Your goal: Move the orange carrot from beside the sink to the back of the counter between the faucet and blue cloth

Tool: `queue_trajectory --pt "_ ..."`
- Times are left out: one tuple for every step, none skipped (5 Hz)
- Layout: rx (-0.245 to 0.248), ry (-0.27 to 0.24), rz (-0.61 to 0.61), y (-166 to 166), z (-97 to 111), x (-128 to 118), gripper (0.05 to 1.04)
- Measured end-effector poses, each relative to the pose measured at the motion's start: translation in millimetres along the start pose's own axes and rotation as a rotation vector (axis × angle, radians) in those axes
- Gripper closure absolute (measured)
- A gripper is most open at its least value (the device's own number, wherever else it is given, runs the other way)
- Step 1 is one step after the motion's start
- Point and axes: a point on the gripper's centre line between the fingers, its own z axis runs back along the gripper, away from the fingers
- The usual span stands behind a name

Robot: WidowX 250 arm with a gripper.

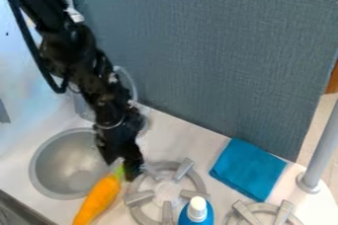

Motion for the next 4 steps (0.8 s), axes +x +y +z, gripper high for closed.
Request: queue_trajectory --pt "0.024 0.037 -0.004 21 -2 -20 0.083" --pt "-0.008 0.084 -0.015 32 -22 -36 0.083" --pt "0.005 0.093 -0.022 38 -39 -39 0.083" --pt "0.003 0.097 -0.009 38 -52 -39 0.083"
